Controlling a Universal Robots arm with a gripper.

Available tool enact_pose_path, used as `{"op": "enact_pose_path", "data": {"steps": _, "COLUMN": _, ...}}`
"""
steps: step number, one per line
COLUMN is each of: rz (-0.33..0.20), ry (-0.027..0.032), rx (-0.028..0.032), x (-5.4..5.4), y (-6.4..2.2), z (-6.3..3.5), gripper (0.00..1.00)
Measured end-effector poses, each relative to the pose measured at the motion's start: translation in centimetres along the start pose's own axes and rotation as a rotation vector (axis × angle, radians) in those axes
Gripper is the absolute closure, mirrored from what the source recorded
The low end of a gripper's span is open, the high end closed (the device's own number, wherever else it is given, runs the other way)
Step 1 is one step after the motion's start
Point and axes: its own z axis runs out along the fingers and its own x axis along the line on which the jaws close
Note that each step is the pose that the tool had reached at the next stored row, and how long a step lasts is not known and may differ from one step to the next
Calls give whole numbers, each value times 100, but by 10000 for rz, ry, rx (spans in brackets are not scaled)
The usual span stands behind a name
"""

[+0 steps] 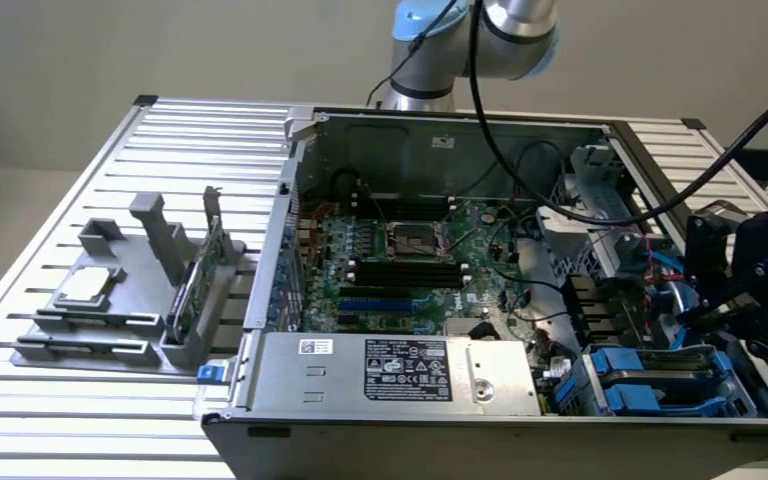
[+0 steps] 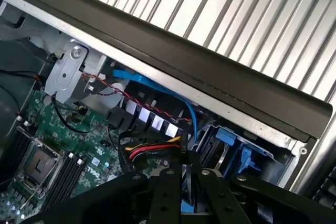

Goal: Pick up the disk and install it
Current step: 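Insert the first disk wire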

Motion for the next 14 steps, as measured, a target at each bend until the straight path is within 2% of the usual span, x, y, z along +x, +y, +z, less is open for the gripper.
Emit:
{"op": "enact_pose_path", "data": {"steps": 3, "rz": 400, "ry": -70, "rx": -85, "x": 0, "y": -2, "z": 2, "gripper": 83}}
{"op": "enact_pose_path", "data": {"steps": 8, "rz": 1254, "ry": -217, "rx": -274, "x": -7, "y": -6, "z": 30, "gripper": 83}}
{"op": "enact_pose_path", "data": {"steps": 9, "rz": 1378, "ry": -239, "rx": -283, "x": -9, "y": -7, "z": 38, "gripper": 83}}
{"op": "enact_pose_path", "data": {"steps": 11, "rz": 1585, "ry": -253, "rx": -243, "x": -11, "y": -10, "z": 49, "gripper": 83}}
{"op": "enact_pose_path", "data": {"steps": 14, "rz": 1857, "ry": -229, "rx": -99, "x": -14, "y": -13, "z": 62, "gripper": 83}}
